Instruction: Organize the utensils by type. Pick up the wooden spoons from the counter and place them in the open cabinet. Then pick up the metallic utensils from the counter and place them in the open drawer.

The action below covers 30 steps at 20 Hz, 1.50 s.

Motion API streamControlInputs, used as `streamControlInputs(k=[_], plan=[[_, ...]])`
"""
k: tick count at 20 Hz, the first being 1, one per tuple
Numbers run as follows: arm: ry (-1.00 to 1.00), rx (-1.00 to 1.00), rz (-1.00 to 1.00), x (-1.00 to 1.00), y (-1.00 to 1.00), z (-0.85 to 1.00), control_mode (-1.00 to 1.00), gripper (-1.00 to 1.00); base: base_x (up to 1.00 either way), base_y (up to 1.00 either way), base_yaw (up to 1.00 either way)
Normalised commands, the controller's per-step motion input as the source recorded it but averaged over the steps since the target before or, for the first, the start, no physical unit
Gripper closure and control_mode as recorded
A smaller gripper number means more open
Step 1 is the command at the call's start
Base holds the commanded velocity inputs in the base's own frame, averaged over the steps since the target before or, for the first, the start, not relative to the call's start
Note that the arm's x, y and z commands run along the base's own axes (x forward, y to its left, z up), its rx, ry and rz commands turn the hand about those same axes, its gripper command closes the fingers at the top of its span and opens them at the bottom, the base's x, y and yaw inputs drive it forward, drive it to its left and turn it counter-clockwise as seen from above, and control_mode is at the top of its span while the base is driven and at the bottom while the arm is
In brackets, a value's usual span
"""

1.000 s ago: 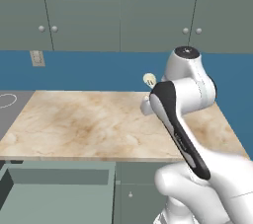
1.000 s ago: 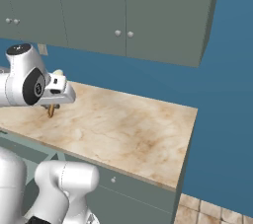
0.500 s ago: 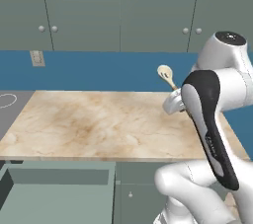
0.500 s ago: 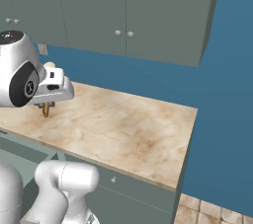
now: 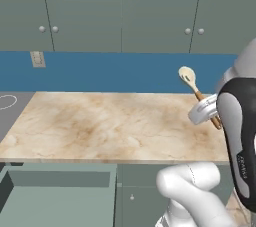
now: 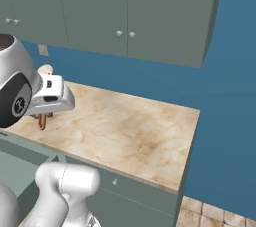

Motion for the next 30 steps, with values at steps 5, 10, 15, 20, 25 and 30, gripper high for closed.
streamControlInputs(k=[5,10,15,20,25,30], plan=[[-0.11,0.04,0.00,-0.23,0.00,0.07,-1.00,1.00,0.00,0.00,0.00],[0.00,0.04,0.00,-0.10,-0.04,0.08,-1.00,1.00,0.00,0.00,0.00],[0.00,0.00,0.00,0.00,0.00,0.00,-1.00,1.00,0.00,0.00,0.00],[0.00,0.00,0.00,0.00,0.00,0.00,-1.00,1.00,0.00,0.00,0.00],[0.00,0.00,0.00,0.00,0.00,-0.04,-1.00,1.00,0.00,0.00,0.00],[0.00,-0.01,0.00,0.00,0.00,-0.07,1.00,1.00,-0.04,0.00,0.00]])
